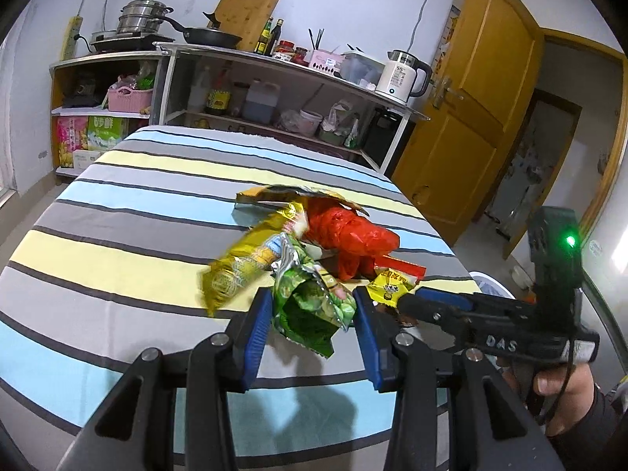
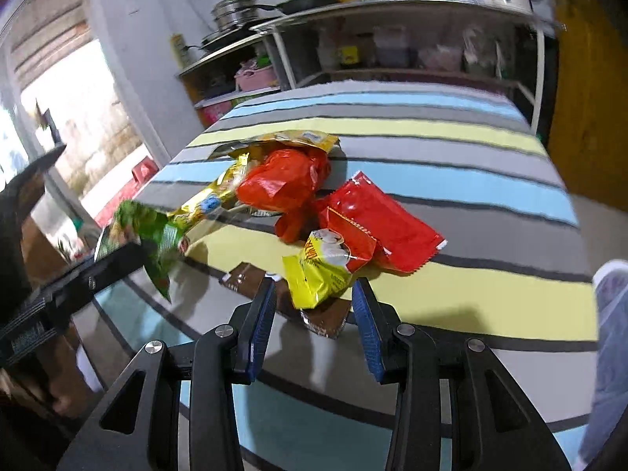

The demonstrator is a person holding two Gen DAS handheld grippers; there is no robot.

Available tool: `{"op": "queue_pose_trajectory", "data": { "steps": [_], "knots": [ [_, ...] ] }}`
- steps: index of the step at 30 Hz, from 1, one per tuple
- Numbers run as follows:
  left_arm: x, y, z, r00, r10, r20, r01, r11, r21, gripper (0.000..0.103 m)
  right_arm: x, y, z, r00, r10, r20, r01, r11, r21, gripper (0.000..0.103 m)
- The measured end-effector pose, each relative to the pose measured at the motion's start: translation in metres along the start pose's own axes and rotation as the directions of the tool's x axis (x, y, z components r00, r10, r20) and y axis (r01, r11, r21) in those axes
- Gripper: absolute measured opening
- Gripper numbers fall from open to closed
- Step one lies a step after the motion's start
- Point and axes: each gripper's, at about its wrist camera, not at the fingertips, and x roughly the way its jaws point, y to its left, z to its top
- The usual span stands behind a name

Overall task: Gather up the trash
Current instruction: 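Grasp the yellow snack packet with the right tool while the left tool holds the green bag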

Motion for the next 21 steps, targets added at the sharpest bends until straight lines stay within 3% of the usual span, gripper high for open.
{"op": "queue_pose_trajectory", "data": {
  "steps": [7,12,16,21],
  "knots": [
    [0.005,-0.001,-0.002,1.0,-0.013,-0.012,0.013,1.0,0.008,0.043,0.016,0.002,0.012,0.998,-0.054,-0.026,0.055,0.998,0.038,0.041],
    [0.007,0.002,-0.002,1.0,-0.012,-0.018,0.012,1.0,0.007,0.043,0.021,0.001,0.014,0.998,-0.049,-0.028,0.05,0.998,0.047,0.041],
    [0.008,0.001,-0.002,1.0,-0.011,-0.02,0.011,1.0,0.009,0.043,0.019,0.0,0.015,0.999,-0.043,-0.009,0.043,0.998,0.048,0.032],
    [0.007,-0.001,-0.003,1.0,-0.013,-0.021,0.013,1.0,0.017,0.043,0.005,0.001,0.007,0.998,-0.052,0.02,0.051,0.998,0.039,0.03]
  ]
}}
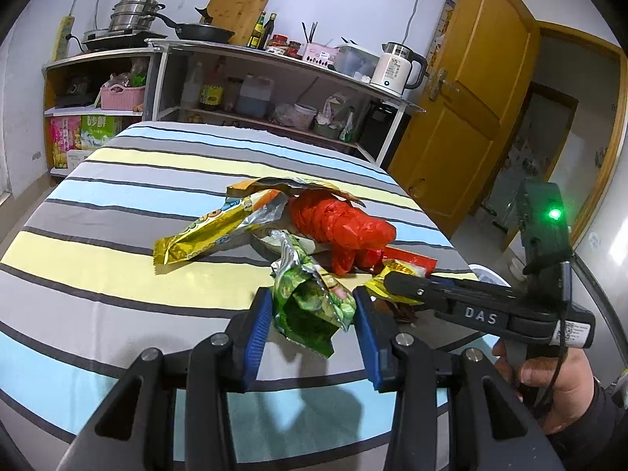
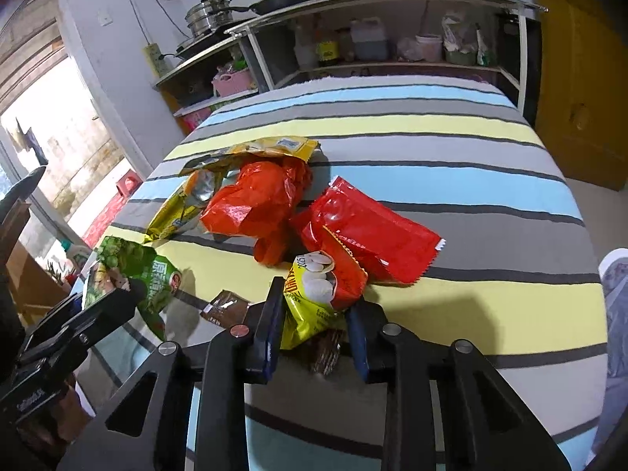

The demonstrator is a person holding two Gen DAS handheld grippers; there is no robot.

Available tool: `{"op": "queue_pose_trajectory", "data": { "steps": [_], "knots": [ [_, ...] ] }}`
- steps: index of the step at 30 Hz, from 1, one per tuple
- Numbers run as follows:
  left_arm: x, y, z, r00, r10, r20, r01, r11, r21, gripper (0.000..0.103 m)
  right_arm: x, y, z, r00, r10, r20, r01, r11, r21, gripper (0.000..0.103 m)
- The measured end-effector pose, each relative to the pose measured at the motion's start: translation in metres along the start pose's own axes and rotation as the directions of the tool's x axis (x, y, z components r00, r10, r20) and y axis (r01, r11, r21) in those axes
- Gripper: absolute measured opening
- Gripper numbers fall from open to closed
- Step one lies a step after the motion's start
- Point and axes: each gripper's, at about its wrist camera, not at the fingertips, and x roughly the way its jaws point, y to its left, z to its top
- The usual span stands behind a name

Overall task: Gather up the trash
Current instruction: 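Grasp the yellow snack packet with the right tool while the left tool holds the green bag, then carry the green bag and yellow packet over the white trash bin with both tools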

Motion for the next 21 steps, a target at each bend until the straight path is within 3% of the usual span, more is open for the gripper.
{"op": "queue_pose_trajectory", "data": {
  "steps": [8,21],
  "knots": [
    [-0.003,-0.022,0.001,1.0,-0.02,-0.004,0.02,0.999,0.041,0.043,-0.039,-0.016,-0.018,0.999,-0.011,0.052,0.009,0.999,0.031,0.03],
    [-0.001,-0.093,0.002,0.995,-0.098,-0.023,0.1,0.984,0.149,0.043,-0.12,-0.058,-0.053,0.98,-0.12,0.159,0.101,0.987,0.122,0.03]
  ]
}}
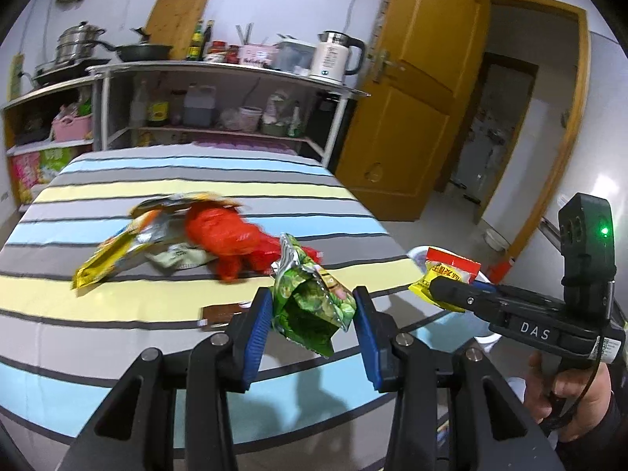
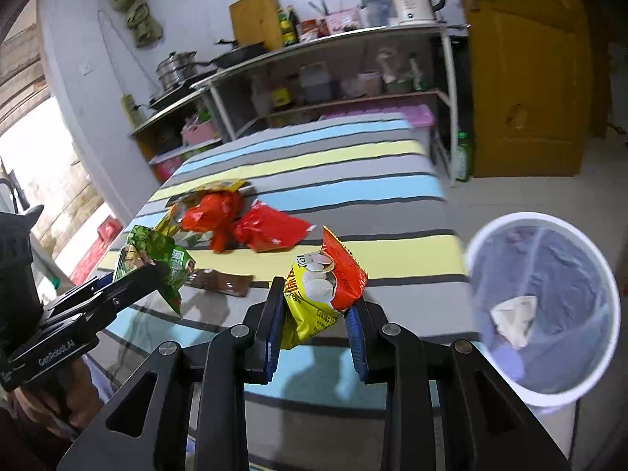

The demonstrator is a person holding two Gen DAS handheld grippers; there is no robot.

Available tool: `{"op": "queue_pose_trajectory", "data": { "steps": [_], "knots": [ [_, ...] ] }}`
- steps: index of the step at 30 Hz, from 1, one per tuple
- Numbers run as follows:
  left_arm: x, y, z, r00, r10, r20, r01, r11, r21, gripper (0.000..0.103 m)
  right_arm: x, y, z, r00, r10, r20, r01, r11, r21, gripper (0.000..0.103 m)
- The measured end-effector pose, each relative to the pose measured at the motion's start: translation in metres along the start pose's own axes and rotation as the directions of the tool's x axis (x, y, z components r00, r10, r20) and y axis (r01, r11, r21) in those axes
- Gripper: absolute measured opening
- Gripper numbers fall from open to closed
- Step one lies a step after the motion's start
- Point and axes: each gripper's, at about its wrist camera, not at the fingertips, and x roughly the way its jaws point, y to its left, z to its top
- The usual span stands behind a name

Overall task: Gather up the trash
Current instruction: 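Carry the green bag and yellow packet over the white trash bin with both tools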

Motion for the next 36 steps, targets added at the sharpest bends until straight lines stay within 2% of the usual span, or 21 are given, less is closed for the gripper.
{"op": "queue_pose_trajectory", "data": {
  "steps": [8,20,29,36],
  "knots": [
    [0.014,-0.047,0.008,0.998,-0.057,-0.018,0.059,0.995,0.078,0.043,-0.038,-0.032,-0.007,0.996,-0.063,0.062,0.061,0.997,0.039,0.03],
    [0.042,-0.108,0.024,0.988,-0.146,-0.049,0.151,0.976,0.157,0.043,-0.075,-0.087,-0.019,0.982,-0.159,0.105,0.144,0.98,0.14,0.03],
    [0.066,-0.147,0.029,0.98,-0.189,-0.069,0.199,0.961,0.192,0.043,-0.089,-0.123,-0.024,0.968,-0.221,0.116,0.196,0.961,0.195,0.03],
    [0.091,-0.168,0.028,0.973,-0.209,-0.103,0.226,0.952,0.207,0.043,-0.086,-0.149,-0.029,0.962,-0.257,0.092,0.231,0.946,0.23,0.03]
  ]
}}
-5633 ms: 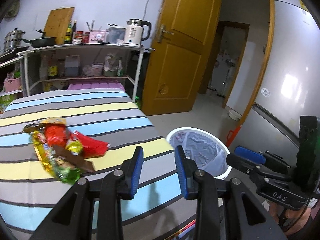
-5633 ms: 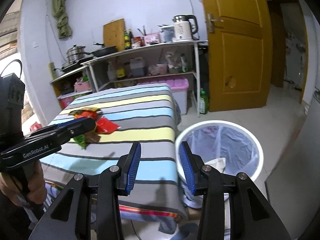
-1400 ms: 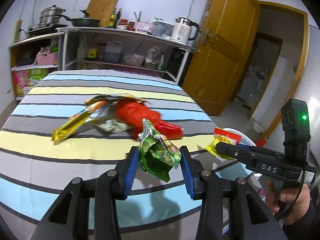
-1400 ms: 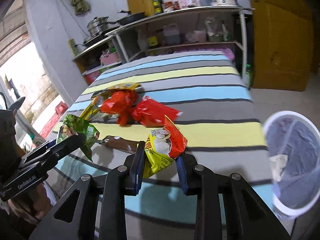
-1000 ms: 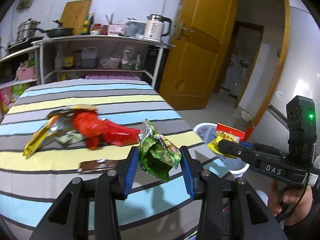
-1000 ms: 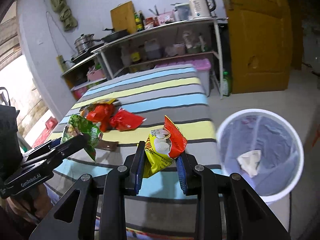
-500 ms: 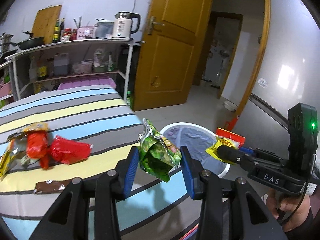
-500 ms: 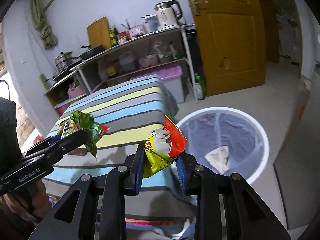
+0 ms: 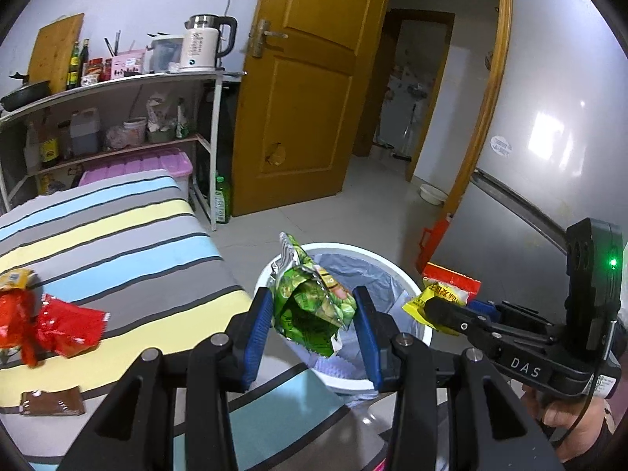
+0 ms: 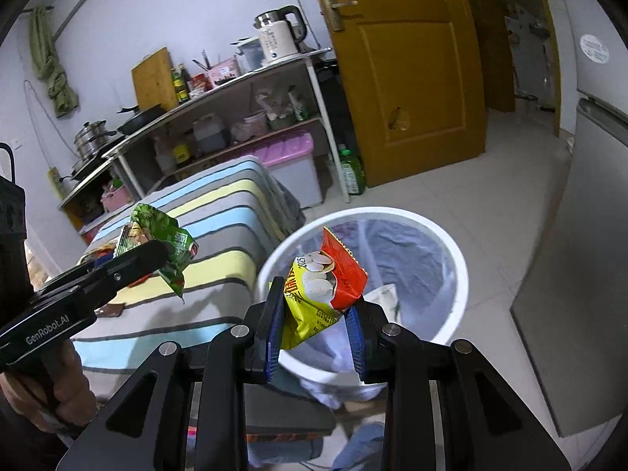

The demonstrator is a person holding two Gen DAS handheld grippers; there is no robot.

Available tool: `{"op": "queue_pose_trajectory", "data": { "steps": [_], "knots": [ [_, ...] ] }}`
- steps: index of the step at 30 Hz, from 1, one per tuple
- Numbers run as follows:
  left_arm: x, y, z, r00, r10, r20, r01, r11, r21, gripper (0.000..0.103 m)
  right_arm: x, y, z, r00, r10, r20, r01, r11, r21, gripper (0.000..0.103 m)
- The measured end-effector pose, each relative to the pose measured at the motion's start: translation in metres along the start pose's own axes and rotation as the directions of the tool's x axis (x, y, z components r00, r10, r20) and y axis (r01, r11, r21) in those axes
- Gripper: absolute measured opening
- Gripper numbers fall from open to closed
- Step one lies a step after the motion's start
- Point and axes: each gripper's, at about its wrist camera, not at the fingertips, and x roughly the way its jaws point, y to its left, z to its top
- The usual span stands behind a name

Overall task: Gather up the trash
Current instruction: 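Carry the green bag and yellow packet over the white trash bin with both tools, then open both tools to drop the green bag and yellow packet into the bin, then move both open tools back toward the remaining wrappers on the table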

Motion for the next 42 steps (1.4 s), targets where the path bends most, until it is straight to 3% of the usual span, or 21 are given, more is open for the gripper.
{"op": "queue_pose_trajectory", "data": {
  "steps": [21,25,28,42],
  "knots": [
    [0.076,-0.01,0.001,0.99,-0.034,-0.14,0.033,0.999,-0.011,0.045,0.053,-0.039,-0.001,0.991,-0.055,-0.119,0.06,0.997,0.04,0.031],
    [0.084,-0.007,0.001,0.986,-0.035,-0.163,0.031,0.999,-0.028,0.048,0.061,-0.041,-0.004,0.987,-0.07,-0.143,0.075,0.997,0.03,0.037],
    [0.085,-0.004,0.0,0.985,-0.039,-0.168,0.032,0.999,-0.042,0.049,0.06,-0.042,-0.005,0.988,-0.068,-0.137,0.072,0.997,0.031,0.047],
    [0.051,0.002,0.0,0.996,-0.021,-0.089,0.017,0.999,-0.042,0.049,0.025,-0.023,0.001,0.998,-0.037,-0.041,0.038,0.999,0.02,0.047]
  ]
}}
